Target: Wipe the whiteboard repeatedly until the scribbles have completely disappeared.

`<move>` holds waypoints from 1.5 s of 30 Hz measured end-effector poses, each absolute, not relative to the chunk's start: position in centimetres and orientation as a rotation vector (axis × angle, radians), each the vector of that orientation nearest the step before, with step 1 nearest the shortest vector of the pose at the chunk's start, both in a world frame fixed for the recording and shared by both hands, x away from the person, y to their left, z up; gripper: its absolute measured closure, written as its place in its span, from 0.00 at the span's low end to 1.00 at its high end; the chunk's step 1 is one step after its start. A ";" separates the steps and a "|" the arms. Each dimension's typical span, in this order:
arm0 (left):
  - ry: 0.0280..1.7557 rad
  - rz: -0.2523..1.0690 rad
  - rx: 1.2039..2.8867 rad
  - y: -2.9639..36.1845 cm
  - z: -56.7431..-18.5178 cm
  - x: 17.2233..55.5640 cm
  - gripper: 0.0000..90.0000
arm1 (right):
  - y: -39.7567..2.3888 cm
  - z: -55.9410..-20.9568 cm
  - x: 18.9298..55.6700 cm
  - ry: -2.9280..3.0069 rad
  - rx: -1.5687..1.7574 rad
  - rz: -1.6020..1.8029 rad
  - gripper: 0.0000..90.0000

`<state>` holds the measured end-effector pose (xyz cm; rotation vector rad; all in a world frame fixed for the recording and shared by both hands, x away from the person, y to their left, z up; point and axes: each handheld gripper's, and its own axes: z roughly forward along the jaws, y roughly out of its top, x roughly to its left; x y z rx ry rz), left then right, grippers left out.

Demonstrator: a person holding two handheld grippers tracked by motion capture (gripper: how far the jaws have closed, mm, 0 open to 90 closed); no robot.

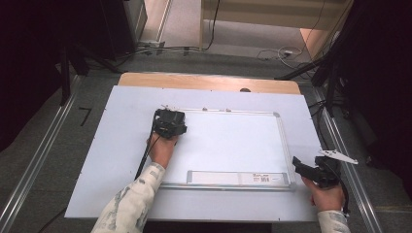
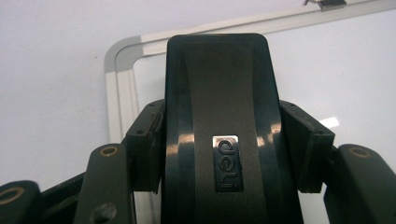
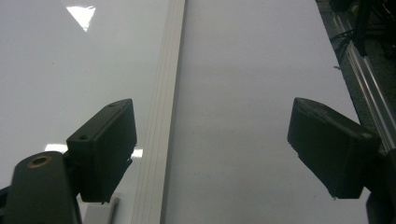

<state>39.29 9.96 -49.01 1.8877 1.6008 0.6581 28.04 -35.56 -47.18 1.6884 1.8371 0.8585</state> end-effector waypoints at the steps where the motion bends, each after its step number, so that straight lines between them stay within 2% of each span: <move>1: 1.586 0.655 1.892 9.4 -49.0 39.2 0.46 | -35.6 -47.2 28.0 1.838 1.688 0.861 0.16; 5: 1.530 0.635 1.934 7.8 -49.0 38.8 0.46 | -35.5 -47.1 28.1 1.838 1.688 0.866 0.16; 16: 1.505 0.605 1.960 8.0 -48.8 37.8 0.45 | -35.5 -47.2 28.1 1.841 1.688 0.867 0.16; 32: 1.535 0.600 1.760 11.5 -44.9 36.3 0.45 | -35.3 -47.1 28.1 1.844 1.688 0.863 0.16; 45: 1.541 0.630 1.753 12.8 -44.3 34.4 0.45 | -35.3 -47.1 28.2 1.844 1.684 0.867 0.16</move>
